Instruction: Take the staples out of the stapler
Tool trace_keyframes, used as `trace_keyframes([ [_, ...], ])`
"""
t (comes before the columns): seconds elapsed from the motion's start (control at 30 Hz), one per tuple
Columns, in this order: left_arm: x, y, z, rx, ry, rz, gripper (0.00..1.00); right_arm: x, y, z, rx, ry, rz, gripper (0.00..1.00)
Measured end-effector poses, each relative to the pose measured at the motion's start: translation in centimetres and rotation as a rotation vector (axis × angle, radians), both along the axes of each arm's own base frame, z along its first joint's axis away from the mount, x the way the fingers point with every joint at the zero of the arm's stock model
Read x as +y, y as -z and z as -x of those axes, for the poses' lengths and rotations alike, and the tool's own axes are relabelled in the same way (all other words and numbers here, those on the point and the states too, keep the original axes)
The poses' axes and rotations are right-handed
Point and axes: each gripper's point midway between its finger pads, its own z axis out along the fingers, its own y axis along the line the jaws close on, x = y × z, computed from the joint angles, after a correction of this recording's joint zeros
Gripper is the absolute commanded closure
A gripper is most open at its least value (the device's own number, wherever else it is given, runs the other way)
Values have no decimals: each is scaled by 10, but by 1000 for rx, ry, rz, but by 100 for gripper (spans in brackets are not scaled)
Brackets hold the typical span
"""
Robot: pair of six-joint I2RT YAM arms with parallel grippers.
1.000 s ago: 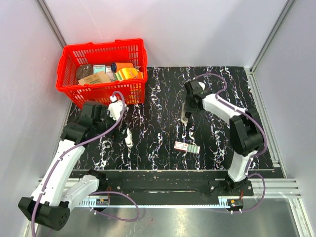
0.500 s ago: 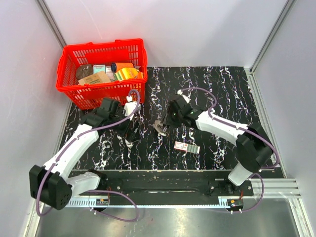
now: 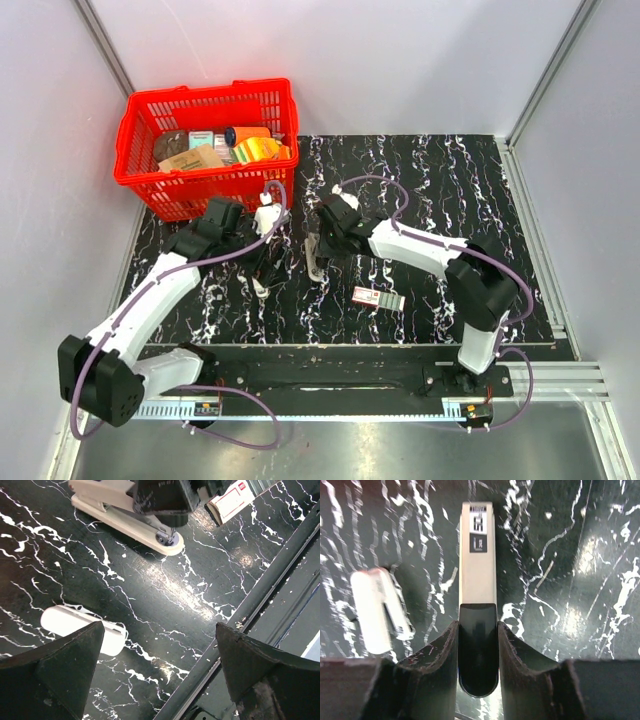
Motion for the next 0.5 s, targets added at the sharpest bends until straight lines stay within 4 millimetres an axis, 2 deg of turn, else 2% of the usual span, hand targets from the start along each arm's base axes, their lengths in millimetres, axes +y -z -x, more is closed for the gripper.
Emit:
trace_keyframes([
  [0.1,4,-9,4,-46,12,-3,1,-3,18,13,47,-47,61,100],
  [0.23,14,-13,11,-78,19,-40,1,-12,41,30,121,-100,150,91],
  [0.4,25,-11,19,-80,19,-89,1,-3,40,30,140,-182,231,81],
  [0.5,30,-17,21,-113,14,-95,1,0,41,34,143,-217,260,71],
])
